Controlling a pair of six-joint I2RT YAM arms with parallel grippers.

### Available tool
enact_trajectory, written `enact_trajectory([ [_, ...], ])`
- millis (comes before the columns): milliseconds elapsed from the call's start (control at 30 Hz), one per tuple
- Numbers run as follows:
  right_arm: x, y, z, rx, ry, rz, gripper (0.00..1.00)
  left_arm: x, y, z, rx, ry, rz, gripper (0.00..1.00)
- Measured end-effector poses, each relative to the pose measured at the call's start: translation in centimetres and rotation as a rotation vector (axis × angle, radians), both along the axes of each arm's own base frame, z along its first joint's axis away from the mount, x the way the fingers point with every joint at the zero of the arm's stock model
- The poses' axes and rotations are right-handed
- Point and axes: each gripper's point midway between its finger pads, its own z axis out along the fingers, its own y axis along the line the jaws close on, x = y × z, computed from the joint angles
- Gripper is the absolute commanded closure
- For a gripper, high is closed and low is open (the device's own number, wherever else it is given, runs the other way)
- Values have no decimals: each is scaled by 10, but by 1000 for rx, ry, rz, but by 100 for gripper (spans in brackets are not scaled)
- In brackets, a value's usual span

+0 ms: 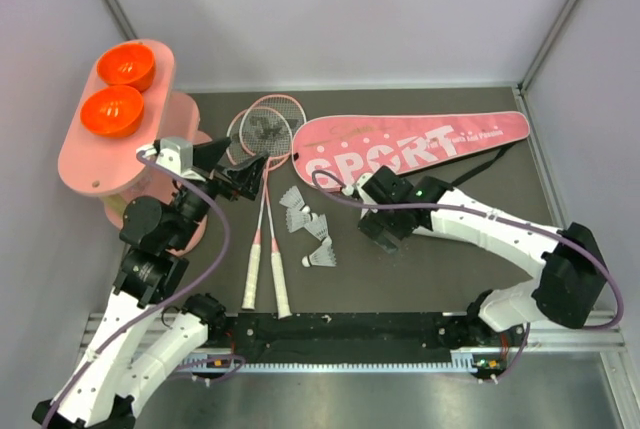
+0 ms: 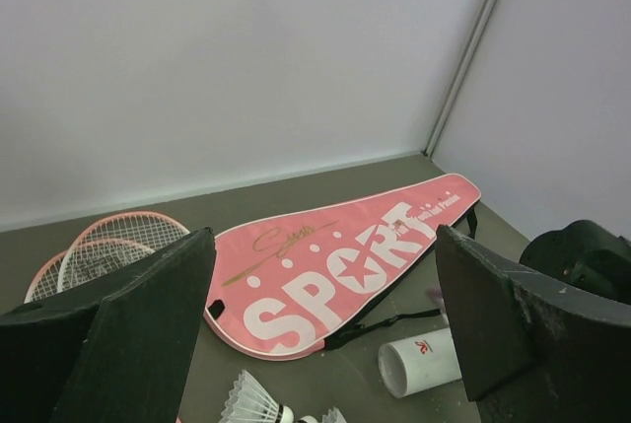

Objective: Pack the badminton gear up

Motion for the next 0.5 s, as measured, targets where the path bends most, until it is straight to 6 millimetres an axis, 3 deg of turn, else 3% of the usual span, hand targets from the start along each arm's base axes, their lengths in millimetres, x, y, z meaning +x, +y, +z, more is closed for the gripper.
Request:
enact_trajectory([
  [167, 15, -3, -20, -63, -55, 20, 6, -3, 3, 3, -13, -9, 15, 4],
  [367, 44, 6, -53, -124, -132, 47, 10, -2, 8, 3, -23, -7, 42, 4],
  [500, 59, 19, -60, -106, -179, 75, 14, -1, 8, 2, -24, -3, 48, 4],
])
